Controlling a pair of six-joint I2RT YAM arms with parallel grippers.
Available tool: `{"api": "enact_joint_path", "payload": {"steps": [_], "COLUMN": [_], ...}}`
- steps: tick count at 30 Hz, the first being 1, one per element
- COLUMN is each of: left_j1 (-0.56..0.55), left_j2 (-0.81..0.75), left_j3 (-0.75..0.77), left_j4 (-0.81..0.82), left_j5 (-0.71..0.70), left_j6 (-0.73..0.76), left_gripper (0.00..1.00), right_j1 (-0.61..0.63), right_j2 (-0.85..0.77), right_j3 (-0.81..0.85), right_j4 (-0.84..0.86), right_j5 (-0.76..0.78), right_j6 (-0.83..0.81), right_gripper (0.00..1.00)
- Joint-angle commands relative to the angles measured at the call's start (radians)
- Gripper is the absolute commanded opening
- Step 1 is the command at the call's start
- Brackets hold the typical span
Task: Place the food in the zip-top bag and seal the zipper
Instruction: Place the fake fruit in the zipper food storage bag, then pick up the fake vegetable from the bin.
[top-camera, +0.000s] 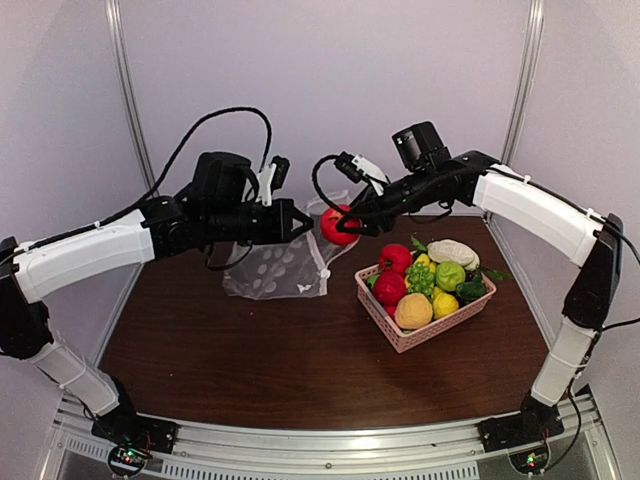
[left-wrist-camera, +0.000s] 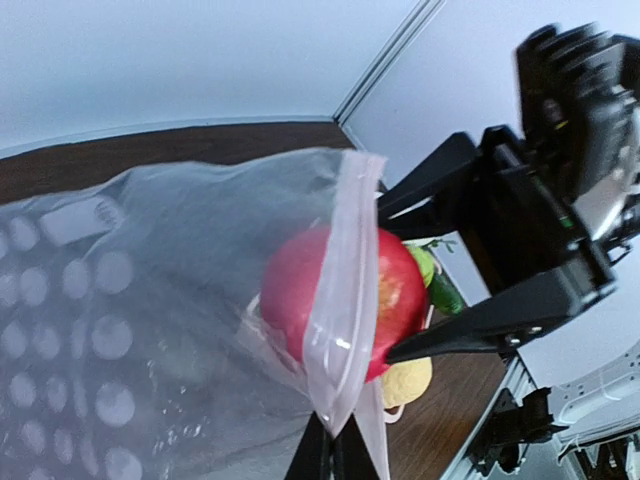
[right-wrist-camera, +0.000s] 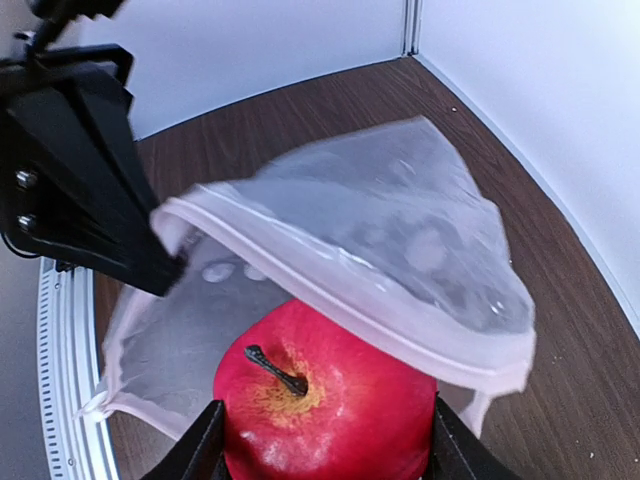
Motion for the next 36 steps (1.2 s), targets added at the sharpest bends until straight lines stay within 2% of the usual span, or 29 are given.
{"api": "enact_joint_path", "payload": {"steps": [1,7,9,11,12,18,23,27,31,36], "left_j1": [-0.004,-0.004,-0.004,-0.004,-0.004,0.001,0.030,0.037,0.039,0.043], "left_j2": [-0.053,-0.034,-0.041,-0.057,-0.068,-0.102,-0.073,-0.026,0.005,0.024], "left_j3": [-0.021,-0.031,-0.037,-0.052,-0.059,-0.090,-0.114,-0.105,-0.087,-0.074], "left_j4": [0.102,0.098,0.096,0.094,0.091,0.040,0.041,0.043,0.044,0.034], "left_j5": [0.046,0.066,0.057,0.033,0.017,-0.073,-0.109,-0.090,-0.058,-0.058], "left_j6": [-0.034,-0.047,-0.047,-0.045,-0.044,-0.011,0.000,0.020,0.039,0.062], "left_gripper": [0.00,0.00,0.00,0.00,0.00,0.00,0.00,0.00,0.00,0.00], "right_j1": [0.023,0.119,0.127,0.127,0.126,0.085,-0.006,-0.153,-0.278,-0.362], "right_j2": [0.024,0.096,0.117,0.120,0.110,-0.038,-0.194,-0.264,-0.329,-0.507], "right_j3": [0.034,0.145,0.176,0.200,0.203,0.142,-0.005,-0.177,-0.280,-0.467], "right_j4": [0.038,-0.008,-0.006,-0.015,-0.018,-0.041,-0.072,-0.130,-0.280,-0.282], "right_j5": [0.127,0.160,0.141,0.110,0.100,0.045,-0.009,-0.010,0.061,0.223], "right_j6": [0.016,-0.006,0.026,0.044,0.044,0.027,-0.044,-0.082,-0.235,-0.339], "right_gripper": [0.50,0.55,0.63,0.78,0.82,0.94,0.93,0.87,0.78,0.76]}}
